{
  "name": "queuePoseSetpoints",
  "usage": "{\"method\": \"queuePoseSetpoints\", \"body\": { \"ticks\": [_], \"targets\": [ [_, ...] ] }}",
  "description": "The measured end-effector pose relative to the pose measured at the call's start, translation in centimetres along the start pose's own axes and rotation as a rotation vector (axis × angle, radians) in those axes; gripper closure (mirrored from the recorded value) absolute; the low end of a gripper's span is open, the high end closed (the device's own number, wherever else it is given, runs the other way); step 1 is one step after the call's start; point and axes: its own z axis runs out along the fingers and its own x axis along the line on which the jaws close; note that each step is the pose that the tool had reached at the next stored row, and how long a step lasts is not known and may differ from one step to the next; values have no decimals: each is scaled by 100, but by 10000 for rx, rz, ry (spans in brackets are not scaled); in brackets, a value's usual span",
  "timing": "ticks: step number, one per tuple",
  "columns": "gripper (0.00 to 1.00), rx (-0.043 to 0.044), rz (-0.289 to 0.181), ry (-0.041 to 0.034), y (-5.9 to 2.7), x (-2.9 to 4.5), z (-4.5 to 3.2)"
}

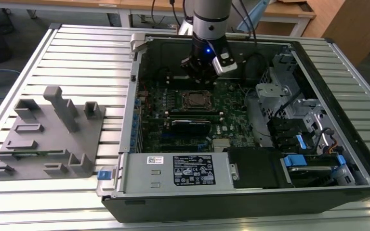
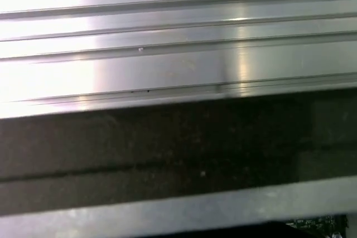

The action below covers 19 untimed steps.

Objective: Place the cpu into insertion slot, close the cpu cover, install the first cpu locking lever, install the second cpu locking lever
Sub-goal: 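Install the first cpu locking lever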

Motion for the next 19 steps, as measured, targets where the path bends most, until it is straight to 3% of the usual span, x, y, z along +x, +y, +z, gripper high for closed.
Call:
{"method": "queuePoseSetpoints", "body": {
  "ticks": [4, 6, 12, 19],
  "targets": [
    [90, 283, -158, 100, -2, 11, 2],
    [90, 379, -192, 128, -6, 25, 3],
    [90, 407, -293, 130, -66, 75, 1],
    [90, 403, -398, 130, -205, 106, 0]
  ]
}}
